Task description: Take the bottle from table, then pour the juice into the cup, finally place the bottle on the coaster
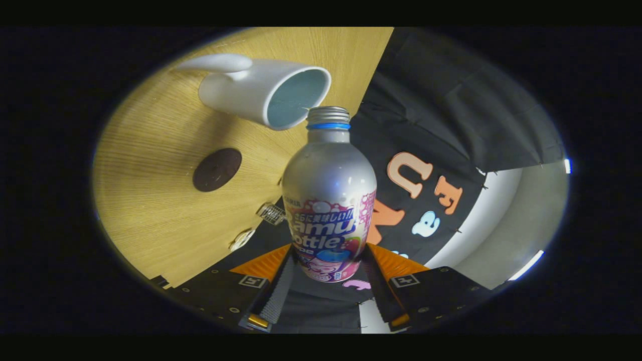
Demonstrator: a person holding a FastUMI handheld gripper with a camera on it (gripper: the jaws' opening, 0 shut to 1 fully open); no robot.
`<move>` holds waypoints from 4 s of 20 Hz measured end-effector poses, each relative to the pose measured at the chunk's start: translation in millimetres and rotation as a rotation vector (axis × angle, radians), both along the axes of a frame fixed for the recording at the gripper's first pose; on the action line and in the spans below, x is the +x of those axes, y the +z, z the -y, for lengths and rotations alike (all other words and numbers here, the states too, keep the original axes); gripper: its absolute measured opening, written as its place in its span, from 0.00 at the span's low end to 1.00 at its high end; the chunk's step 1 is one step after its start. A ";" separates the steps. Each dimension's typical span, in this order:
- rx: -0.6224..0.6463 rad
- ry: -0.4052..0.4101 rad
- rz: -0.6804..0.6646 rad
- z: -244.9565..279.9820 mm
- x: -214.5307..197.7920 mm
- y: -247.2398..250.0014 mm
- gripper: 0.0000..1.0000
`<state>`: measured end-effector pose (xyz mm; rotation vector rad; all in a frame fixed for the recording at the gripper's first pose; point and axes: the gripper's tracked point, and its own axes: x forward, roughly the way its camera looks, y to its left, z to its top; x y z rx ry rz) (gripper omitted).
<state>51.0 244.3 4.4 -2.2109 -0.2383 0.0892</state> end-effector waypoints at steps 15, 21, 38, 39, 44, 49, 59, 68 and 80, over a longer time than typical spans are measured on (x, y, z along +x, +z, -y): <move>0.006 -0.004 -0.012 0.6 2.9 0.4 0.74; 0.008 -0.009 -0.012 0.6 2.8 0.1 0.74; 0.751 -0.170 -0.304 31.7 19.1 -34.2 0.75; 0.865 -0.186 -0.357 29.8 23.1 -42.7 0.75; 1.417 -0.264 -0.585 20.1 39.6 -73.4 0.75; 1.834 -0.329 -0.713 12.4 61.2 -92.6 0.75; 1.937 -0.418 -0.778 -1.4 77.4 -146.4 0.76; 1.899 -0.396 -0.761 0.1 71.3 -148.1 0.95; 2.016 -0.260 -0.769 55.1 5.3 -99.8 0.97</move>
